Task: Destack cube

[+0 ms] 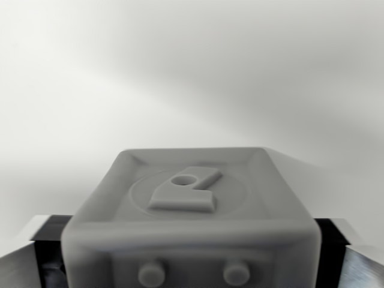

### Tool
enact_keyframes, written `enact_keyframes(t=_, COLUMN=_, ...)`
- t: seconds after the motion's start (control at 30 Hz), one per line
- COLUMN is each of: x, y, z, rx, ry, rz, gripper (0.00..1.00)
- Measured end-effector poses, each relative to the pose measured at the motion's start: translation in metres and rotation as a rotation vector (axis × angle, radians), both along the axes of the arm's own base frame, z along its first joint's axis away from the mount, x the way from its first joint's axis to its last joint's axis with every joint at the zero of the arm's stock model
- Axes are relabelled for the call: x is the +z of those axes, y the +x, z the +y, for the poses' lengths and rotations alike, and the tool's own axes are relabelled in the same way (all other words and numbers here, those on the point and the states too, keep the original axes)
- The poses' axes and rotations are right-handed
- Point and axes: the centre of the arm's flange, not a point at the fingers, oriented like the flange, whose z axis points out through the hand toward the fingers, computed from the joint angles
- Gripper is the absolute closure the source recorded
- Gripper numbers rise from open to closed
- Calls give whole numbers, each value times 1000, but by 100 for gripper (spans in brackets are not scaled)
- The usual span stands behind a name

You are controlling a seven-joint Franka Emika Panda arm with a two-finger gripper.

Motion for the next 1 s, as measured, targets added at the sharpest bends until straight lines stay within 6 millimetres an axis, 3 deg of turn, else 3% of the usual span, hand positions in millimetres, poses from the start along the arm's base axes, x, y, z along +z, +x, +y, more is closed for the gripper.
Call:
enact_keyframes(t=0.73, x=0, y=0, z=0, rx=0, ry=0, rz=0, gripper=0)
enact_keyframes(t=1.0, x=11, y=1, z=0, rx=1, ry=0, rz=-4, gripper=0)
